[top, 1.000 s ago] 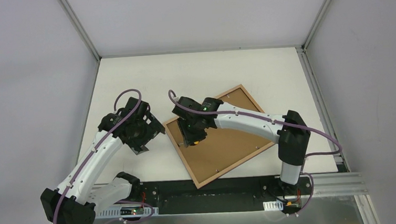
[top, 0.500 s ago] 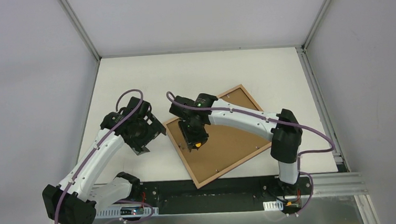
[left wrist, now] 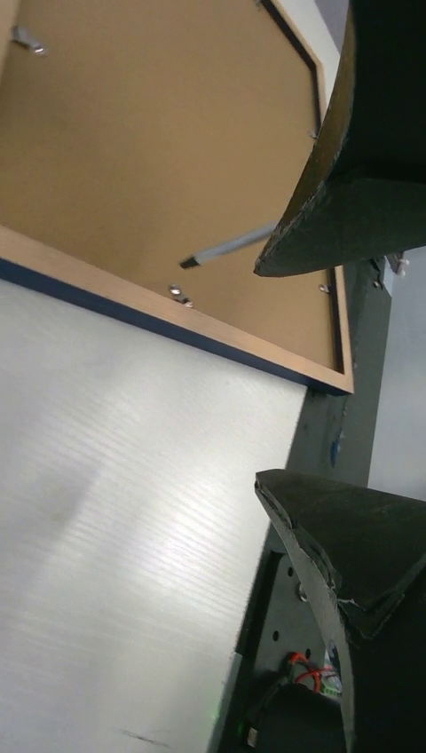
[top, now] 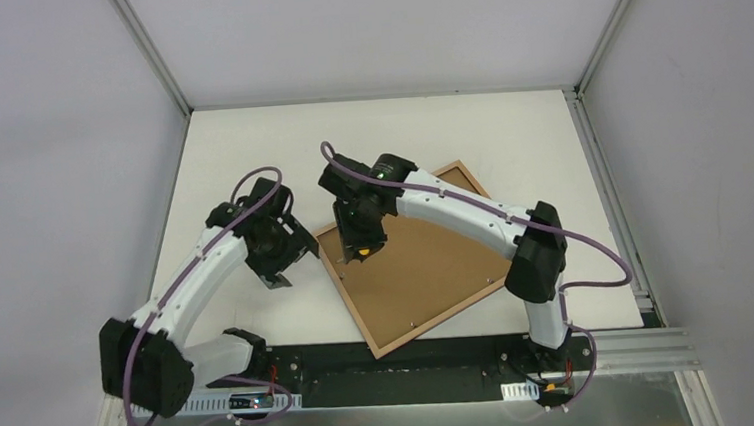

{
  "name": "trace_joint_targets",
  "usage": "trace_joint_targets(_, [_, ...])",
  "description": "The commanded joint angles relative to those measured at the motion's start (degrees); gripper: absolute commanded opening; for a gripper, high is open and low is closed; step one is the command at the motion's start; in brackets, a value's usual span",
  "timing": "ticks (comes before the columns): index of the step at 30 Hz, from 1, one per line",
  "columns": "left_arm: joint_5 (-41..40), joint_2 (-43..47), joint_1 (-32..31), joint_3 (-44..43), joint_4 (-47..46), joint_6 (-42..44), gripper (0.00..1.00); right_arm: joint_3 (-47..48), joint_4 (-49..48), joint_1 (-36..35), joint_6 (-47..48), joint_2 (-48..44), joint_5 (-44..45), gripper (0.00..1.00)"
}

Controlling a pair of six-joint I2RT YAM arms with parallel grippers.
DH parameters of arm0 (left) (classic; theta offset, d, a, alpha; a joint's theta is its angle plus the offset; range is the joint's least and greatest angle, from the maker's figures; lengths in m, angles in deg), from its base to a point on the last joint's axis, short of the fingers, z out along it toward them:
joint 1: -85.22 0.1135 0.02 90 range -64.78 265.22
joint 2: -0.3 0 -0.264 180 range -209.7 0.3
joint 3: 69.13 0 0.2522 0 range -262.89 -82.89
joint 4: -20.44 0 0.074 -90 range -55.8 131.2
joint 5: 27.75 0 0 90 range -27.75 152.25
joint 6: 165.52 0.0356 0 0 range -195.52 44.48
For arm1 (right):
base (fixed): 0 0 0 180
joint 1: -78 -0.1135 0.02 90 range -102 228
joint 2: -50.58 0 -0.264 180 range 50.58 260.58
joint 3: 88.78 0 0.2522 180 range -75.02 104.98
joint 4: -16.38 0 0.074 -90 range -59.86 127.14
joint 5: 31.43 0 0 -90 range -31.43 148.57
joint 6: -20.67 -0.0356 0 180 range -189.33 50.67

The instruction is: Take the photo out of the frame

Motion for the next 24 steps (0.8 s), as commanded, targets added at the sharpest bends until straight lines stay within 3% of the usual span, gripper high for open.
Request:
trace_joint_targets(1, [5.8, -10.8, 4.8, -2.6, -6.6, 3.6, 0.84, 3.2, 3.0, 0.0, -2.4, 2.7, -0.8, 0.00])
trace_joint_targets(5, [9.1, -19.6, 5.7, -5.7, -11.4, 6.3, 0.83, 5.1, 4.0, 0.5, -2.4, 4.8, -2.0, 0.00])
trace_joint_targets(8, [8.4, -24.1, 5.7, -7.6, -12.1, 8.3, 0.75, 6.2, 5.1, 0.5, -2.4, 5.9, -2.5, 0.00])
trace_joint_targets(17, [8.6, -27.1, 5.6, -4.1, -16.8, 7.5, 0.57, 6.0, 7.1, -0.1, -1.8, 6.2, -2.8, 0.00])
trace_joint_targets(24, [8.1, -29.6, 5.4, -2.6, -19.5, 8.4, 0.49, 6.2, 7.9, -0.9, -0.7, 6.9, -3.4, 0.00])
